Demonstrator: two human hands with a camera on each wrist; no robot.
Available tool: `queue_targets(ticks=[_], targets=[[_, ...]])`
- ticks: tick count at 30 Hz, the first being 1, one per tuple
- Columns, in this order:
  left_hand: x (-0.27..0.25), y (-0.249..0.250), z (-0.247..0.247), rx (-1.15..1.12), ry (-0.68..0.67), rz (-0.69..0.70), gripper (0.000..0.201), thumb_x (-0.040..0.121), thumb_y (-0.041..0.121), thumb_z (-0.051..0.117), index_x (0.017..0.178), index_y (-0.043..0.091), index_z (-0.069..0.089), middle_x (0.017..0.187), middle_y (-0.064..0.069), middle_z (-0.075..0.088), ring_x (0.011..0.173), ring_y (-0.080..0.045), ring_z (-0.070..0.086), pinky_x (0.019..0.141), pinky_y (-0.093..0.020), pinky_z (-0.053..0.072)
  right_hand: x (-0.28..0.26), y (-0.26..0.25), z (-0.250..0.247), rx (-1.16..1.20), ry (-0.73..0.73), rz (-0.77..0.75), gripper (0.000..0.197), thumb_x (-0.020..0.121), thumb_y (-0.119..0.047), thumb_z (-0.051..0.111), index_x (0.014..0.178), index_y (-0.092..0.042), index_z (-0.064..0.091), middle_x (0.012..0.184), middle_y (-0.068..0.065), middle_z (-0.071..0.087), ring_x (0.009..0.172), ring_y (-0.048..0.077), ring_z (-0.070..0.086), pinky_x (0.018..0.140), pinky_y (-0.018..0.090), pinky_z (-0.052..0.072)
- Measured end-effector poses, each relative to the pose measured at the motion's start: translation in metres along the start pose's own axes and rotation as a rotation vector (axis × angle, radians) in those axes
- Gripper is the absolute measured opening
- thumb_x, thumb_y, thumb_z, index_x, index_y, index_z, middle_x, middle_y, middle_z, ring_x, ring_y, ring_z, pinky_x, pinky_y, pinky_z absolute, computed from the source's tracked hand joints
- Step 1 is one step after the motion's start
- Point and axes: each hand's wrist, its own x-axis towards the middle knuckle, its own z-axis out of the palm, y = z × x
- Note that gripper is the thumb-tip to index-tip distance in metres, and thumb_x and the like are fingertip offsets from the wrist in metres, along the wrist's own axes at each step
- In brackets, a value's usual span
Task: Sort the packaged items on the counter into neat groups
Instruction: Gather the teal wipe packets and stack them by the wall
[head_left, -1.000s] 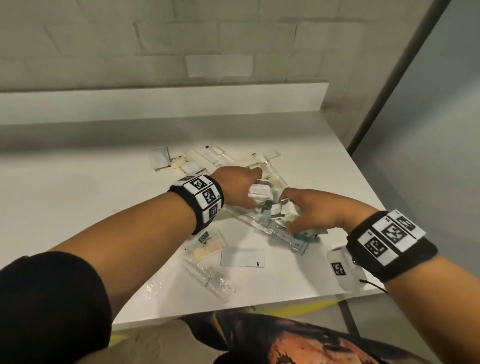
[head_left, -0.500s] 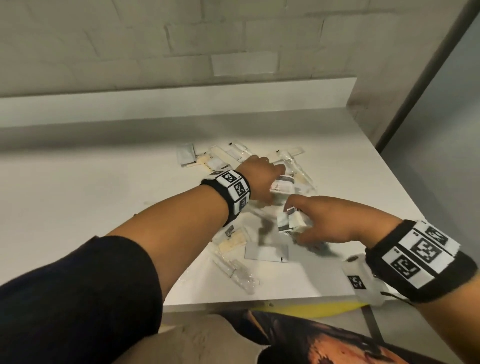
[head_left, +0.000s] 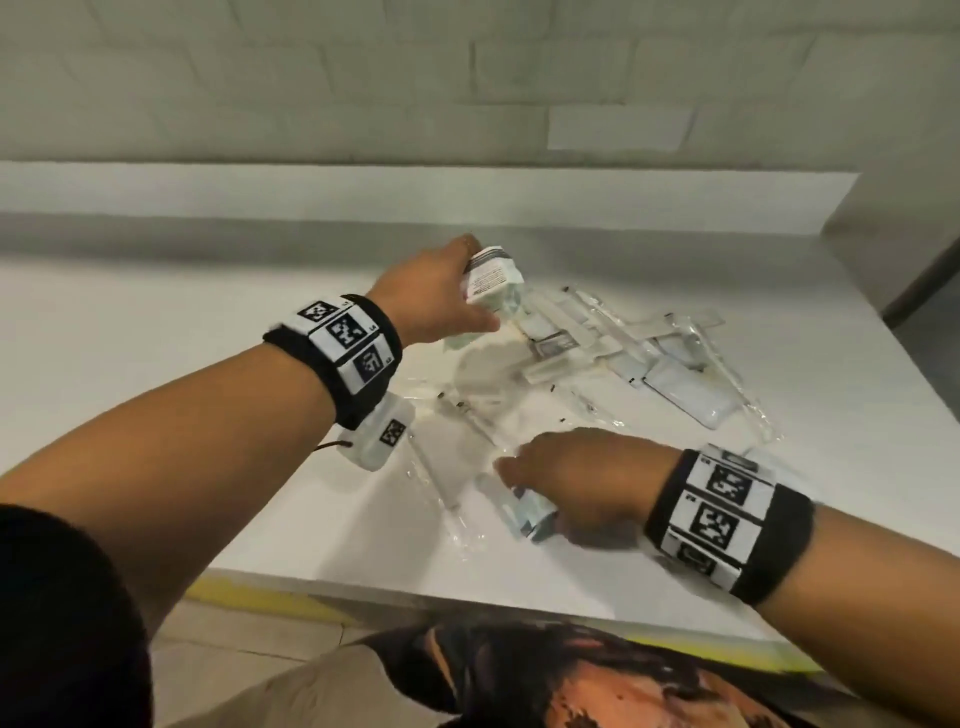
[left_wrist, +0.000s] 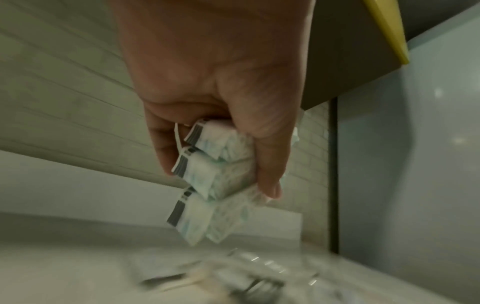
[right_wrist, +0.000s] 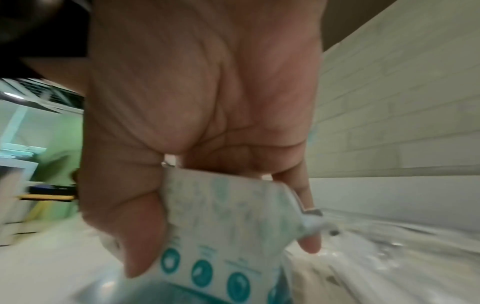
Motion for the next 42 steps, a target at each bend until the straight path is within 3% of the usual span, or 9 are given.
queue_targets(ticks=[4,10,13,17,20,25,30,38,42], targets=[[-0.025,-0.083,-0.012,0.118,-0.090,-0.134,0.062,0.069,0.045,0.077,0.117,0.020,0.047,0.100,-0.003,0.063,0.086,-0.025,0.057,0.072,-0.032,0.046,0.020,-0.008,-0.038,-0.044,0.106,0.110,0.048,0.082,-0.045,0.067,0.120,-0.029,0.042,0.114,-0.005,0.060,0.098,0.021,0.056,0.069,0.030,0.041],[-0.039,-0.162,-0.016,0.186,-0.271,-0.203,0.059,0.070,0.050,0.076,0.109,0.018,0.046,0.096,-0.002,0.061,0.083,-0.023,0.055,0.069,-0.030,0.042,0.069,-0.084,-0.027,-0.128,0.016,-0.193,0.042,0.081,-0.035,0.068,0.116,-0.027,0.046,0.109,0.002,0.060,0.098,0.025,0.054,0.080,0.040,0.047],[-0.037,-0.172,-0.005,0.198,-0.357,-0.108,0.054,0.071,0.050,0.075,0.105,0.019,0.046,0.094,0.000,0.060,0.082,-0.022,0.055,0.066,-0.030,0.041,0.088,-0.058,-0.032,-0.021,0.036,0.114,0.056,0.080,-0.019,0.057,0.131,-0.034,0.038,0.116,0.000,0.056,0.102,0.026,0.056,0.083,0.035,0.047],[-0.030,-0.173,0.009,0.042,-0.496,-0.007,0.043,0.073,0.062,0.068,0.089,0.026,0.050,0.087,0.005,0.059,0.078,-0.018,0.057,0.062,-0.030,0.041,0.107,-0.025,-0.057,0.060,-0.053,0.467,0.059,0.075,-0.027,0.064,0.129,-0.032,0.041,0.121,-0.003,0.058,0.101,0.020,0.056,0.084,0.036,0.051],[-0.018,-0.186,0.006,0.025,-0.532,-0.014,0.055,0.085,0.066,0.049,0.120,0.025,0.059,0.118,-0.001,0.062,0.104,-0.023,0.060,0.087,-0.033,0.047,0.122,-0.028,-0.067,0.076,-0.006,0.599,0.073,0.066,-0.039,0.078,0.129,-0.029,0.041,0.124,-0.003,0.053,0.106,0.022,0.050,0.087,0.037,0.046],[-0.007,-0.230,-0.009,0.061,-0.283,-0.102,0.038,0.099,0.039,0.042,0.130,0.020,0.055,0.132,-0.008,0.056,0.115,-0.025,0.055,0.095,-0.034,0.042,0.160,-0.068,-0.081,0.082,0.230,0.389,0.070,0.074,-0.042,0.075,0.134,-0.031,0.042,0.129,-0.005,0.050,0.115,0.018,0.047,0.092,0.032,0.042],[-0.003,-0.241,-0.009,-0.051,-0.423,-0.103,0.034,0.092,0.039,0.055,0.122,0.024,0.059,0.121,-0.001,0.063,0.106,-0.019,0.057,0.090,-0.030,0.043,0.196,-0.091,-0.062,0.098,0.242,0.291,0.080,0.068,-0.043,0.075,0.137,-0.035,0.035,0.137,-0.002,0.039,0.113,0.023,0.048,0.090,0.033,0.043],[0.009,-0.240,-0.001,-0.099,-0.369,-0.105,0.020,0.088,0.025,0.062,0.107,0.025,0.067,0.112,0.003,0.068,0.100,-0.015,0.060,0.085,-0.030,0.048,0.209,-0.096,-0.062,0.090,0.315,0.271,0.042,0.082,-0.050,0.062,0.112,-0.026,0.046,0.117,-0.005,0.055,0.101,0.020,0.049,0.076,0.031,0.030],[0.012,-0.237,-0.004,-0.156,-0.413,-0.085,0.018,0.088,0.019,0.064,0.105,0.026,0.068,0.109,0.006,0.068,0.096,-0.012,0.058,0.079,-0.025,0.045,0.213,-0.088,-0.079,0.357,0.187,0.373,0.021,0.086,-0.036,0.063,0.102,-0.028,0.051,0.106,-0.004,0.061,0.089,0.017,0.055,0.068,0.029,0.040]])
